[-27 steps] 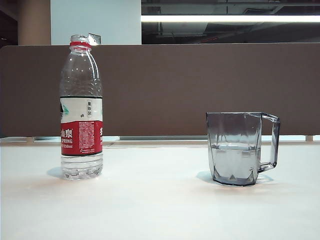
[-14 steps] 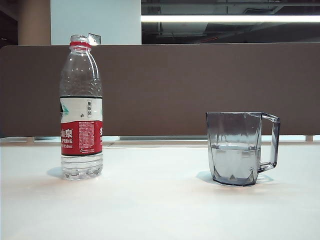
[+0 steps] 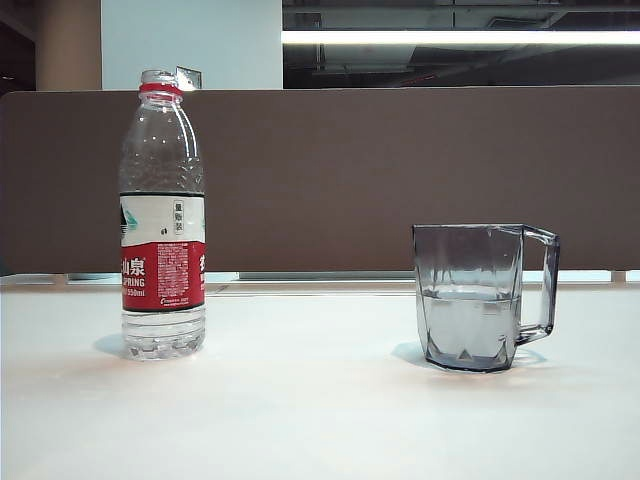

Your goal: Pick up the mineral water bottle with the left hand on the table and pour water into the mug until it's half full.

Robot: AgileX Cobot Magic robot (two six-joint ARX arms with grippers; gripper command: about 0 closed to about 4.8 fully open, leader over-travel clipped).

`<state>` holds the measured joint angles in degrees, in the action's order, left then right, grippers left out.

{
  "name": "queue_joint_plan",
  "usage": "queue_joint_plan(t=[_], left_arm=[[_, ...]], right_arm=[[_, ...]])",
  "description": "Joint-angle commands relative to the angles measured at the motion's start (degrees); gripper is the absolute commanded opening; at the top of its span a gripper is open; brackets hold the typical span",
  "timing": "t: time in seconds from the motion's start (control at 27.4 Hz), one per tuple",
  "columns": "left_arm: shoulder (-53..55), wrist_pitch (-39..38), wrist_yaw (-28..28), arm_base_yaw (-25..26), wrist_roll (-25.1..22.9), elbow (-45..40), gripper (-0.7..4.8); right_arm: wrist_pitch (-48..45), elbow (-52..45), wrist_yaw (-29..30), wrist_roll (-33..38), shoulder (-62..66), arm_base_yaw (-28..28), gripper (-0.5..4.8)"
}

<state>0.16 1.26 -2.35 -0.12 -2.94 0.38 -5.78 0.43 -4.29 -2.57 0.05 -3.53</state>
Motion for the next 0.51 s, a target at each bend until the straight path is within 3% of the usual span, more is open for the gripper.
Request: queue_joint_plan(t=[0.04, 0.51], left_arm=[[0.0, 0.5, 0.0, 0.0, 0.2, 0.2, -0.05], [0.0, 0.5, 0.0, 0.0, 0.2, 0.2, -0.05]], right_arm=[[0.2, -0.4, -0.6, 0.2, 0.0, 0.1, -0.04], [0.1, -0.4, -2.2, 0.1, 0.0, 0.2, -0.04]])
